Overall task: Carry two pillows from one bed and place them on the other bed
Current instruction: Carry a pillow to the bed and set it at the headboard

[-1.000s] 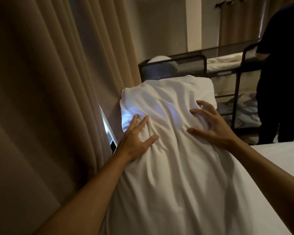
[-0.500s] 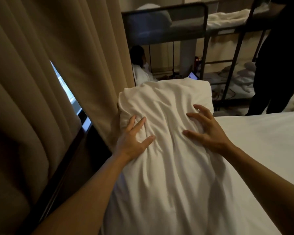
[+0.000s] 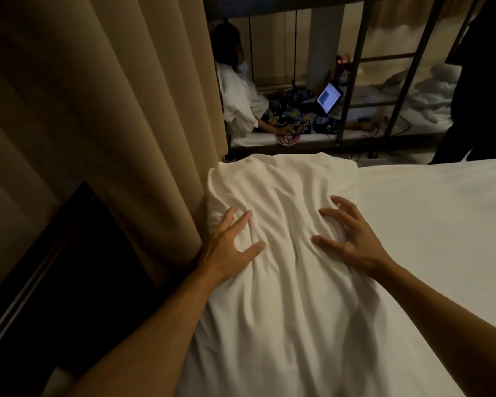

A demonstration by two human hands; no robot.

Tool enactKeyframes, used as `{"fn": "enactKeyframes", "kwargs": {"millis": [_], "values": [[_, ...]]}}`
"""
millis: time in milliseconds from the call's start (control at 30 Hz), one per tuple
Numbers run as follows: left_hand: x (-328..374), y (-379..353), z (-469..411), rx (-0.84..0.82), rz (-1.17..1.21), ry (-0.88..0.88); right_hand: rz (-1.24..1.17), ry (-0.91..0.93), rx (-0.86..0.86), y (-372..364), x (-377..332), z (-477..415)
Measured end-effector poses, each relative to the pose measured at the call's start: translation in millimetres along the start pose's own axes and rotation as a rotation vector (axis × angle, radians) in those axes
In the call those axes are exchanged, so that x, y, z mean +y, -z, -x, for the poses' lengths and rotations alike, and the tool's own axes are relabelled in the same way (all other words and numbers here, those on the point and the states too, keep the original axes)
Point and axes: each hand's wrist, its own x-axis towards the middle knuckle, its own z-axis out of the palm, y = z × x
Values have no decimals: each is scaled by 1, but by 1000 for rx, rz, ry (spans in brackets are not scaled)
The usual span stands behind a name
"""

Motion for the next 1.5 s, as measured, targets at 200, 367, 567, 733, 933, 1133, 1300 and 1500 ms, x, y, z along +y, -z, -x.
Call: {"fn": "enactKeyframes", "kwargs": {"millis": [200, 367, 567, 733, 933, 1133, 1300, 1500], "values": [[-36, -22, -16, -3, 6, 22, -12, -4, -20, -31, 25, -20], [-49, -29, -30, 2, -7, 28, -12, -1, -19, -42, 37, -37], [-58, -34, -37, 13, -4, 53, -9, 0, -36, -53, 47, -51], [-67, -40, -45, 20, 20, 70, -13, -18, -56, -60, 53, -61], [-78, -46, -57, 27, 35, 83, -18, -40, -64, -68, 64, -74], [-84, -49, -69, 36, 57, 98, -12, -52, -86, -72, 72, -89], [-87, -50, -83, 41, 53, 108, 4, -68, -108, -71, 75, -104], [-99, -63, -78, 8, 25, 159, 24, -146, -178, -74, 92, -96]]}}
